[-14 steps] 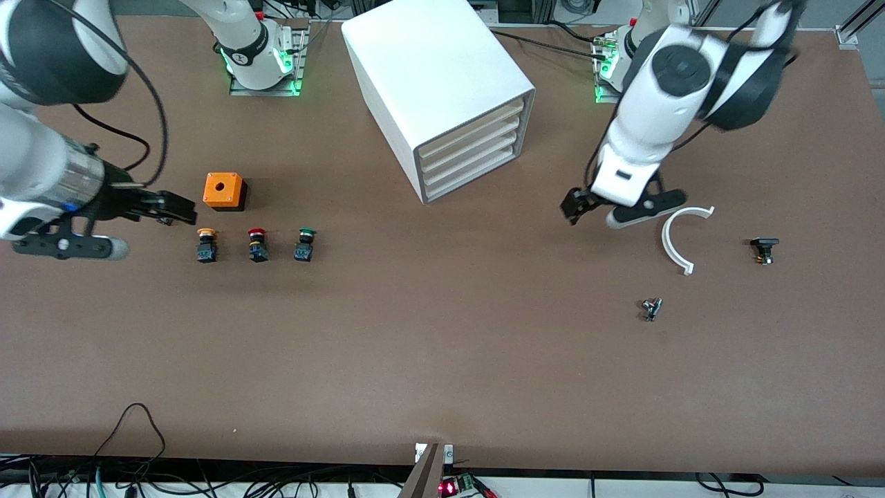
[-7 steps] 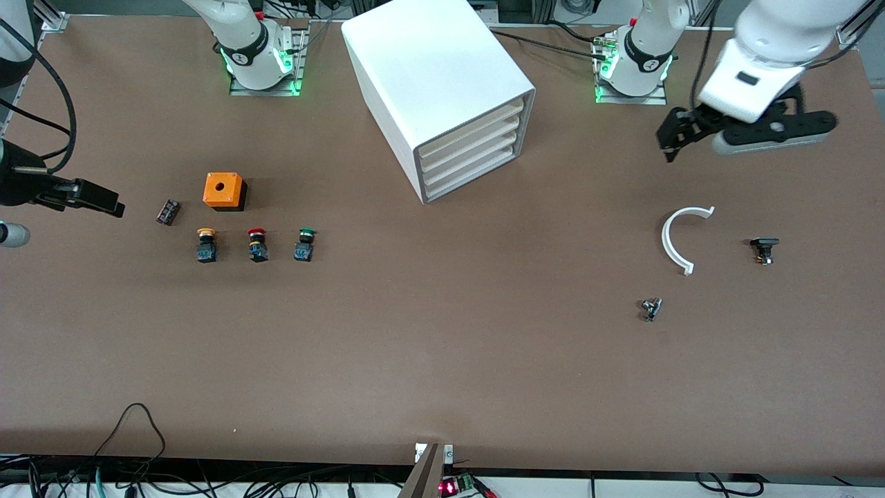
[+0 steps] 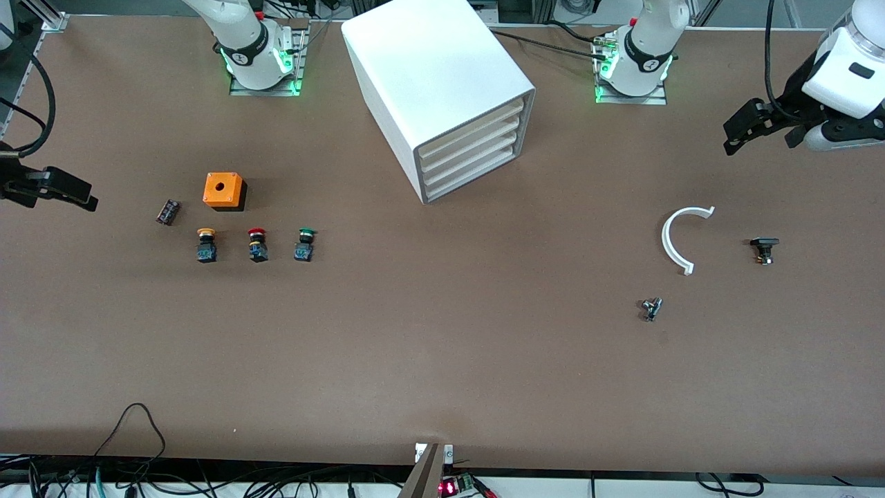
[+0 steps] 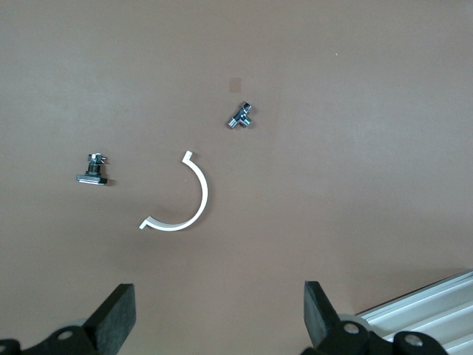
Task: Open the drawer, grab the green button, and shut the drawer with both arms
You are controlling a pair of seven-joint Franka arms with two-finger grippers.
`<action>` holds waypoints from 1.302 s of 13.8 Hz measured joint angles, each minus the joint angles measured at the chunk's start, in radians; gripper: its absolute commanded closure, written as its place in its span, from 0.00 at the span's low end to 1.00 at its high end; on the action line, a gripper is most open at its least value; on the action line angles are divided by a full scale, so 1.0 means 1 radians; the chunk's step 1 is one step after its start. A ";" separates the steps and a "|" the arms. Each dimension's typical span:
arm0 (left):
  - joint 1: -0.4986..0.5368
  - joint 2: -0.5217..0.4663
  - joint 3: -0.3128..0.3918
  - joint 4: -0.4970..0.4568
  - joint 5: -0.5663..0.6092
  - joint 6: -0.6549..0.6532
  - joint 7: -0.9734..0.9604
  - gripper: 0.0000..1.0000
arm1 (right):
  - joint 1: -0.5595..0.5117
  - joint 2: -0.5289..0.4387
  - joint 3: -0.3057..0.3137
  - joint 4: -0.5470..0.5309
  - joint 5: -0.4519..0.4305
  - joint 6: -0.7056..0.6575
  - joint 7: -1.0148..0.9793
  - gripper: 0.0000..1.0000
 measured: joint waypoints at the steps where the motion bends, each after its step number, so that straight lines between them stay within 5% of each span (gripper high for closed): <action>1: 0.000 0.006 -0.001 0.000 -0.001 0.001 0.000 0.00 | 0.001 -0.024 0.000 -0.024 0.000 -0.001 0.000 0.00; 9: -0.003 0.021 -0.002 0.001 -0.002 0.002 0.002 0.00 | 0.002 -0.073 -0.001 -0.058 0.000 -0.032 0.000 0.00; 13: -0.089 0.036 0.082 0.008 -0.002 0.003 0.002 0.00 | 0.002 -0.097 -0.001 -0.059 0.000 -0.033 0.000 0.00; 18: -0.101 0.038 0.091 0.009 -0.003 0.003 0.002 0.00 | 0.003 -0.097 0.002 -0.063 0.001 -0.034 0.000 0.00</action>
